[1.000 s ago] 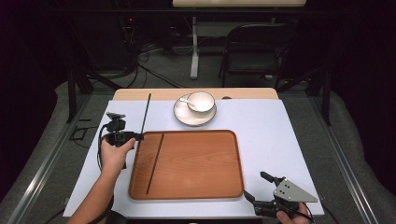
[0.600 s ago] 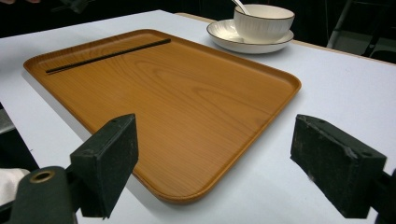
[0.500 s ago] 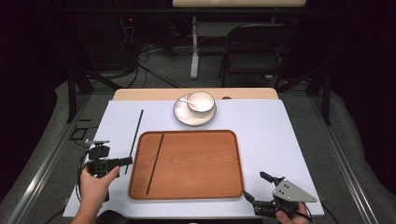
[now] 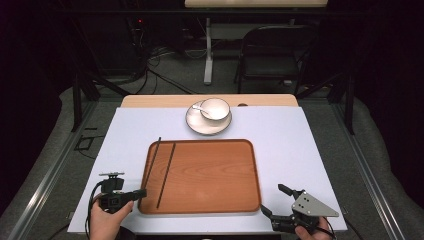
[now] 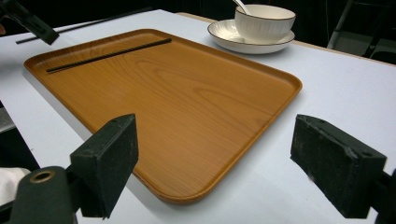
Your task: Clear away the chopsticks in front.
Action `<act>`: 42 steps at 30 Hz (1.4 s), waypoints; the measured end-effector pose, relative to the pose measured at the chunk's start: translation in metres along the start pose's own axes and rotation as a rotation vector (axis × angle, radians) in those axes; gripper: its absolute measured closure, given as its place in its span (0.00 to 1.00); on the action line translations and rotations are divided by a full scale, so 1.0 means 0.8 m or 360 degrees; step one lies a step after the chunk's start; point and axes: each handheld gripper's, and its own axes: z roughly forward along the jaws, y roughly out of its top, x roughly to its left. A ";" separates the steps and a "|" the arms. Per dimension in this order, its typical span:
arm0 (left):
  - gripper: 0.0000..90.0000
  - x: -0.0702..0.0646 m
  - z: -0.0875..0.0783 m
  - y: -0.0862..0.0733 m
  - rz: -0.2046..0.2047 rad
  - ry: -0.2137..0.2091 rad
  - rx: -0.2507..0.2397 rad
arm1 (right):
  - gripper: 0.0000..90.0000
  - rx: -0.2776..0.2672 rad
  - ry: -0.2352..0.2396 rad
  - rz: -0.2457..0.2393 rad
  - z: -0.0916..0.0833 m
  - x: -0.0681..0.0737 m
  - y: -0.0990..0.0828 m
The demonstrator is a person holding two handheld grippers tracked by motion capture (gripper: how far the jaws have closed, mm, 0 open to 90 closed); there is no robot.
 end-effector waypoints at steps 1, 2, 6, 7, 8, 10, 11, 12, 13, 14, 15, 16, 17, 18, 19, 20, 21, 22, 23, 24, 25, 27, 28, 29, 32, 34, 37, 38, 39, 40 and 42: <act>0.96 -0.001 0.004 0.000 0.0008 0.0008 0.0014 | 0.16 -0.0002 0.0001 -0.0003 0.000 0.000 0.000; 0.96 -0.002 0.009 0.001 0.0018 0.0020 0.0026 | 0.16 -0.0002 0.0001 -0.0003 0.000 0.000 0.000; 0.96 -0.005 0.023 0.007 0.0048 0.0047 0.0070 | 0.16 0.0000 0.0002 0.0003 0.000 0.000 0.000; 0.96 -0.006 0.024 0.008 0.0049 0.0057 0.0080 | 0.16 0.0001 0.0001 -0.0003 0.000 0.000 0.000; 0.96 -0.005 0.027 0.008 0.0046 0.0065 0.0083 | 0.16 -0.0001 0.0001 -0.0004 0.000 0.000 0.000; 0.96 -0.002 0.029 0.008 0.0036 0.0066 0.0102 | 0.16 -0.0003 -0.0002 -0.0007 -0.001 0.000 0.000; 0.96 -0.002 0.030 0.008 0.0029 0.0069 0.0113 | 0.16 -0.0003 -0.0001 -0.0006 -0.001 0.000 0.000; 0.96 -0.002 0.032 0.008 0.0023 0.0078 0.0109 | 0.16 -0.0003 -0.0001 -0.0006 -0.001 0.000 0.000; 0.96 -0.001 0.032 0.008 0.0027 0.0076 0.0113 | 0.16 -0.0002 0.0000 -0.0006 -0.001 0.000 0.000; 0.96 -0.001 0.033 0.008 0.0027 0.0076 0.0114 | 0.16 -0.0002 -0.0001 -0.0007 -0.001 0.000 0.000; 0.96 -0.001 0.033 0.009 0.0030 0.0078 0.0114 | 0.16 -0.0003 -0.0001 -0.0009 -0.001 0.000 0.000; 0.96 -0.001 0.033 0.009 0.0035 0.0084 0.0112 | 0.16 -0.0006 -0.0002 -0.0011 -0.001 0.000 0.000; 0.96 -0.001 0.033 0.009 0.0033 0.0092 0.0110 | 0.16 -0.0007 -0.0003 -0.0012 -0.001 0.000 0.000; 0.96 -0.001 0.033 0.009 0.0030 0.0091 0.0109 | 0.16 -0.0008 -0.0002 -0.0010 -0.001 0.000 0.000; 0.96 -0.001 0.033 0.009 0.0028 0.0091 0.0110 | 0.16 -0.0008 -0.0003 -0.0011 -0.001 0.000 0.000; 0.96 -0.001 0.033 0.009 0.0028 0.0091 0.0108 | 0.16 -0.0005 -0.0002 -0.0010 -0.001 0.000 0.000; 0.96 -0.001 0.034 0.009 0.0024 0.0090 0.0106 | 0.16 -0.0005 -0.0002 -0.0007 -0.001 0.000 0.000; 0.96 0.000 0.034 0.010 0.0024 0.0087 0.0110 | 0.16 -0.0004 -0.0003 -0.0009 -0.001 0.000 0.000; 0.96 0.000 0.034 0.010 0.0023 0.0086 0.0109 | 0.16 -0.0004 -0.0002 -0.0010 -0.001 0.000 0.000; 0.96 0.000 0.034 0.010 0.0024 0.0085 0.0109 | 0.16 -0.0006 -0.0003 -0.0011 -0.001 0.000 0.000; 0.96 0.000 0.034 0.009 0.0023 0.0088 0.0103 | 0.16 -0.0007 -0.0003 -0.0011 -0.001 0.000 0.000; 0.96 0.000 0.034 0.009 0.0022 0.0091 0.0095 | 0.16 -0.0008 -0.0004 -0.0008 -0.001 0.000 0.000; 0.96 0.000 0.034 0.009 0.0021 0.0090 0.0094 | 0.16 -0.0008 -0.0004 -0.0008 -0.001 0.000 0.000; 0.96 0.000 0.035 0.009 0.0023 0.0088 0.0097 | 0.16 -0.0008 -0.0004 -0.0008 -0.001 0.000 0.000; 0.95 0.000 0.035 0.009 0.0026 0.0090 0.0100 | 0.16 -0.0008 -0.0003 -0.0008 -0.001 0.000 0.000; 0.95 0.000 0.035 0.009 0.0030 0.0089 0.0105 | 0.16 -0.0008 -0.0003 -0.0008 -0.001 0.000 0.000; 0.91 0.000 0.034 0.009 0.0024 0.0078 0.0078 | 0.16 -0.0009 -0.0002 -0.0009 -0.001 0.000 0.000; 0.90 0.000 0.034 0.009 0.0028 0.0076 0.0069 | 0.16 -0.0009 -0.0002 -0.0008 -0.001 0.000 0.000; 0.89 0.000 0.033 0.009 0.0035 0.0078 0.0066 | 0.16 -0.0009 -0.0002 -0.0009 -0.001 0.000 0.000; 0.88 -0.001 0.033 0.008 0.0035 0.0078 0.0053 | 0.16 -0.0008 -0.0002 -0.0010 -0.001 0.000 0.000; 0.86 -0.002 0.032 0.007 0.0042 0.0060 0.0033 | 0.16 -0.0009 -0.0004 -0.0010 -0.001 0.000 0.000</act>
